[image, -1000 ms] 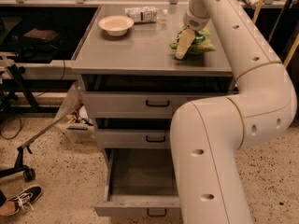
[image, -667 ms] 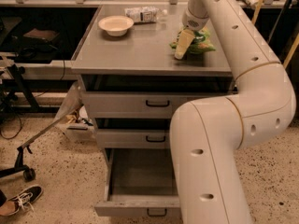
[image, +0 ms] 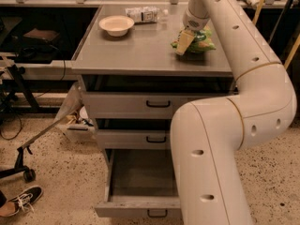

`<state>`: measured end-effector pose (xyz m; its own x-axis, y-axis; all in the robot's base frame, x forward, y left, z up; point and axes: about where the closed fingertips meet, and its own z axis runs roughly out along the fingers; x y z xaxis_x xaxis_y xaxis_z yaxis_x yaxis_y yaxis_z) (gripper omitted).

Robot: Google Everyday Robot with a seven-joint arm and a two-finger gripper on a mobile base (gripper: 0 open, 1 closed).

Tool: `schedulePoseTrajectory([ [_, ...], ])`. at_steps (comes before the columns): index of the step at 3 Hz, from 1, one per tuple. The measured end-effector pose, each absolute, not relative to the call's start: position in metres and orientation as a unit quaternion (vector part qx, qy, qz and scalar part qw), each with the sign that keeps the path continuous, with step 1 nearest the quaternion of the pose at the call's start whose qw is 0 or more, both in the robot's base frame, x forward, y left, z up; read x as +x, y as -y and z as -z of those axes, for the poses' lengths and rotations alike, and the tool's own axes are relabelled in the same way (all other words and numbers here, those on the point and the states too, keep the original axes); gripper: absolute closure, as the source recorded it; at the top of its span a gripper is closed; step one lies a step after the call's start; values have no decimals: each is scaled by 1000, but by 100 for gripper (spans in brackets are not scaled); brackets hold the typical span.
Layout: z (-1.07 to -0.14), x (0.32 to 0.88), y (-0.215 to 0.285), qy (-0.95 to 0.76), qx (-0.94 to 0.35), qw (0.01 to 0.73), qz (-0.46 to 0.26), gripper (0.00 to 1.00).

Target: Place green rice chip bag into bottom drawer

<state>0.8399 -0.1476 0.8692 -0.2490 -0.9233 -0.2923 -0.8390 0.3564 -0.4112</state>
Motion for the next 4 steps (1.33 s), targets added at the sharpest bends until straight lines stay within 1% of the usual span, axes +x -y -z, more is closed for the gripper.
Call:
schedulePoseTrajectory([
  [1,-869,840,148,-786,-561,247,85,54],
  [2,-892,834,165,-781,-552,281,79,77],
  [3,-949,811,209,-770,-527,352,73,99],
  [4,-1025,757,258,-744,-494,444,71,100],
])
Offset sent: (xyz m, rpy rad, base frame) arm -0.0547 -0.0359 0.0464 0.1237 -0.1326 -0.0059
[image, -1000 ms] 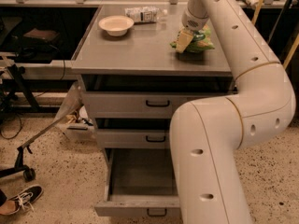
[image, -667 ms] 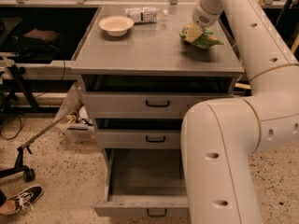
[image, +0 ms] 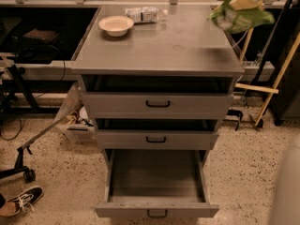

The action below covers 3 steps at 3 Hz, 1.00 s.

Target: Place green rice chip bag into bottom drawer

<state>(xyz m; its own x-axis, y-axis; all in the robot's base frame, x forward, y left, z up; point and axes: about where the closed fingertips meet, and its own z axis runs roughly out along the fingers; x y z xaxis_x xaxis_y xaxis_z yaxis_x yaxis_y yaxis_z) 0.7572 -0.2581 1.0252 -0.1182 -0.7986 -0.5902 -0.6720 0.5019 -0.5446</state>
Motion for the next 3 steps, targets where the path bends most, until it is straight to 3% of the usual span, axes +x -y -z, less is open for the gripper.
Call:
schedulePoseTrajectory([
  [1,-1110,684,274,-702,-470,529,84,100],
  [2,-1134,644,272,-693,-465,543,91,100],
  [3,-1134,644,272,-693,-465,543,92,100],
])
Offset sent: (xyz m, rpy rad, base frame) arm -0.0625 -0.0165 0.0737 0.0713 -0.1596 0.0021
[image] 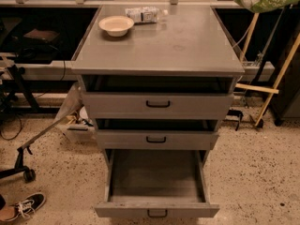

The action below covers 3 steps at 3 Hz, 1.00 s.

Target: Place green rice chip bag into bottom drawer

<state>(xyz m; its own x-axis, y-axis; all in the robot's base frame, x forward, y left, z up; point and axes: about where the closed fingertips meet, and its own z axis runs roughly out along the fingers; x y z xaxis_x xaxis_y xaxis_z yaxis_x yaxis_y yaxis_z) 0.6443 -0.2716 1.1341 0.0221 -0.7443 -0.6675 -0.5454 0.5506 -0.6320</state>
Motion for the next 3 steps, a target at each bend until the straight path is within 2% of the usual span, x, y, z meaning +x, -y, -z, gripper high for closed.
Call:
schedulePoseTrajectory([
  [1,-1125,623,268,-705,-461,532,89,100],
  [2,-1162,547,252,-714,-415,556,96,100],
  [3,-1158,508,265,-730,-404,537,124,100],
])
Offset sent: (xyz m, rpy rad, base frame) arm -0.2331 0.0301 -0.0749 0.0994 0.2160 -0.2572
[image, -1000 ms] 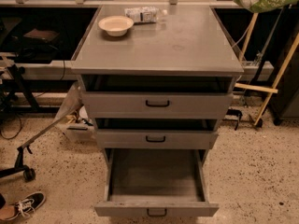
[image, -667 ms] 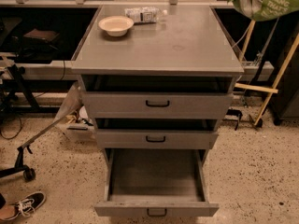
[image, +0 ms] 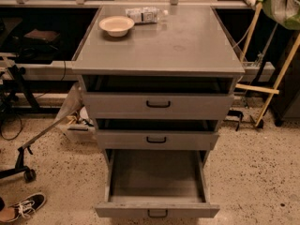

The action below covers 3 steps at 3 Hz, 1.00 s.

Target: Place green rice chip bag into bottom drawer

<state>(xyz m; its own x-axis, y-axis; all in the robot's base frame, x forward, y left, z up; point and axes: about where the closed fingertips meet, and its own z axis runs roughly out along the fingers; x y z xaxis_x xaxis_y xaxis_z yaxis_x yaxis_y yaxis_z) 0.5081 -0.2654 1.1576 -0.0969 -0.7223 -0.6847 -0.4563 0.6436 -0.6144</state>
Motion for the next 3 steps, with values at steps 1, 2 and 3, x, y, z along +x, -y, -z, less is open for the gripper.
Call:
schedulePoseTrajectory([
  [1,-1157,508,265,-730,-404,537,124,100],
  [2,-1131,511,256,-736,-409,530,106,100],
  [3,-1098,504,224,-722,-422,542,82,100],
])
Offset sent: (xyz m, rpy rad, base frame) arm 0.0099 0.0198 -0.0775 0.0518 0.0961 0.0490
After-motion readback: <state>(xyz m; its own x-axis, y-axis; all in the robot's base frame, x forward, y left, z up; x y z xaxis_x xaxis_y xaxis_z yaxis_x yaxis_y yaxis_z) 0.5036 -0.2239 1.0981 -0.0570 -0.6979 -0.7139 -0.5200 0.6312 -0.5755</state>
